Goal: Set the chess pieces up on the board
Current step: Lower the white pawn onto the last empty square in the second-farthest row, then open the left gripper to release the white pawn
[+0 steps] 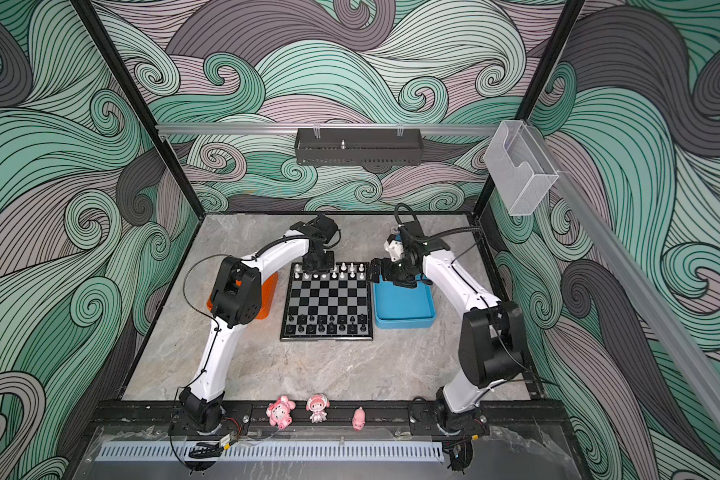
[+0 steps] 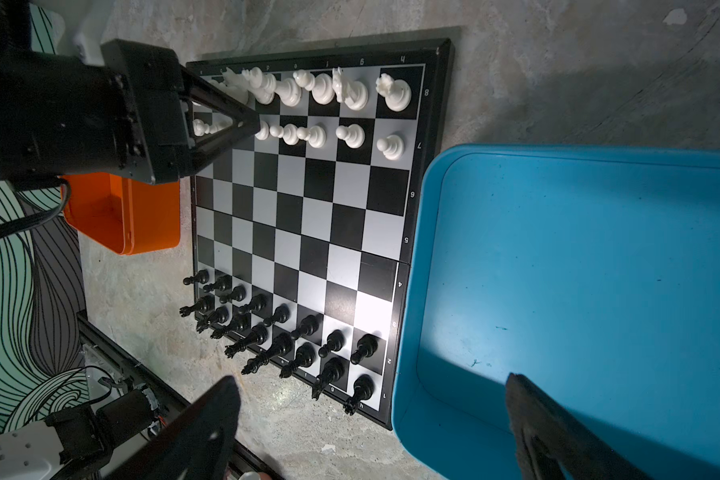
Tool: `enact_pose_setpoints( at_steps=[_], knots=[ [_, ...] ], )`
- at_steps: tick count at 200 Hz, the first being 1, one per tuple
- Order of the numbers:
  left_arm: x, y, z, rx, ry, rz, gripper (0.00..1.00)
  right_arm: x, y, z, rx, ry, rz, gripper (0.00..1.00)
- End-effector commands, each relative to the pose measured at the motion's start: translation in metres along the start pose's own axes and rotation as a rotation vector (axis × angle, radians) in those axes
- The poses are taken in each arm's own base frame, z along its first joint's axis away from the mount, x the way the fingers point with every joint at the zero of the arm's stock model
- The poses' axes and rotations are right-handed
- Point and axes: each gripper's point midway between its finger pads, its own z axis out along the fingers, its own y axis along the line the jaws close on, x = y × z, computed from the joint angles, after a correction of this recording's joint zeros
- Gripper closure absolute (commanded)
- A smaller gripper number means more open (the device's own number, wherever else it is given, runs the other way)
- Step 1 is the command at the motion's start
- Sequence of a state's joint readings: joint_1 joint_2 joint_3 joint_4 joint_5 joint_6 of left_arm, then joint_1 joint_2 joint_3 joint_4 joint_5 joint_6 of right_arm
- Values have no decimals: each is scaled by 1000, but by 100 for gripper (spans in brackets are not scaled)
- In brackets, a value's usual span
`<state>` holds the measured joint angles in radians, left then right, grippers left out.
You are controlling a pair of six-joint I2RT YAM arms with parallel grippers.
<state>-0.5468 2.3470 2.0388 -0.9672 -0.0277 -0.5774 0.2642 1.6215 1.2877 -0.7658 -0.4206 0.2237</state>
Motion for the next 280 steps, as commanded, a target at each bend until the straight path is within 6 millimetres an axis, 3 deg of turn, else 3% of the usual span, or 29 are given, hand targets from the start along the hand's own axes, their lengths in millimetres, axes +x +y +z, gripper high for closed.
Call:
enact_pose_setpoints(
  at_steps=[1,98,194,231,280],
  knots=[
    [8,-4,-3,8,18,-3,85,4,-4,3,-1,16,7,1],
    [4,-7,-26,33,-24,-4,73,3,-2,0,-4,9,7,1],
    [-6,-12,-68,72,-101,14,66,0,1,-9,2,-17,4,1],
    [-13,-11,-103,88,-171,40,51,-5,4,-20,17,-38,-3,1],
    [-14,9,-151,42,-271,51,24,-14,4,-37,65,-76,-21,1]
  ],
)
